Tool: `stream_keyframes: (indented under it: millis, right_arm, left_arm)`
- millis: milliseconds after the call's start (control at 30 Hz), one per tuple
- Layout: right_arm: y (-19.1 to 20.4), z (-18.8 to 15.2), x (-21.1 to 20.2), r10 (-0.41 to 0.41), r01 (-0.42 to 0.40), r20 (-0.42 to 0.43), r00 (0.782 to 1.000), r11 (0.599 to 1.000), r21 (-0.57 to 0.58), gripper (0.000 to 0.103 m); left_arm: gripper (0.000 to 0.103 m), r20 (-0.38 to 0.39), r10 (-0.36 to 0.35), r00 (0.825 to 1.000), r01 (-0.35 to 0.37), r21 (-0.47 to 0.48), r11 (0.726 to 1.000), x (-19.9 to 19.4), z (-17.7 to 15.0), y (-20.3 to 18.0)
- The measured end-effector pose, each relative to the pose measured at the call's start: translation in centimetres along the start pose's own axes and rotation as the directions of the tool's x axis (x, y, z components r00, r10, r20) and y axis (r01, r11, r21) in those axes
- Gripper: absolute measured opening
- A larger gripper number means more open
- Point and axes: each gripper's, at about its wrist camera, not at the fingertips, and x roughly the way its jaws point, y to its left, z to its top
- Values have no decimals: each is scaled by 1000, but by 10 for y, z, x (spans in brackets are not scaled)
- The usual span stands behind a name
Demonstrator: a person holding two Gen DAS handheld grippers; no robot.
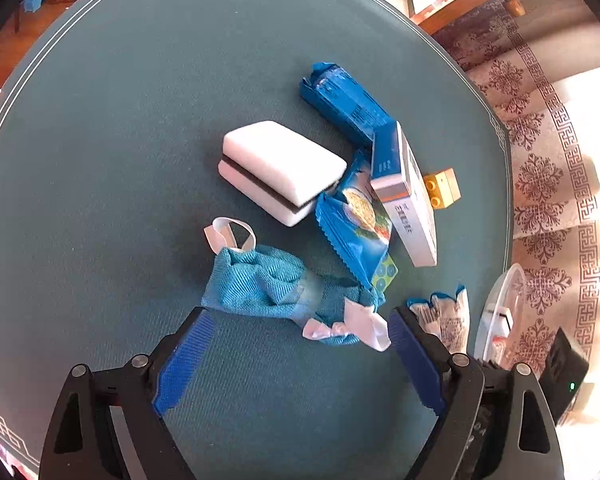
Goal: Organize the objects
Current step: 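Grasp the blue cloth with the left tool while right lifts the white bag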
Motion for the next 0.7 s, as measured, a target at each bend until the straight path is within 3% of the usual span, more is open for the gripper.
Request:
stream_keyframes:
  millis: [133, 233, 533, 700]
  right_arm:
    - [6, -10, -4, -9, 9, 1, 1000, 1000, -9, 42]
    - [6, -17, -5, -22, 22, -2, 1000, 1000, -11, 42]
    - [10, -22, 1, -23, 23, -14, 1000, 1000, -10, 42]
    - [8, -19, 15, -13, 13, -28, 1000, 1000, 13, 43]
  left_arm:
    - [92, 10, 19, 1000, -18, -61, 998, 10, 10, 2]
    - [91, 2, 60, 998, -60, -47, 997, 20, 12, 0]
    - [88, -22, 162, 987, -160, 65, 985, 33, -2, -6]
    - [74, -14, 210, 977, -206, 146, 968, 35, -8, -15]
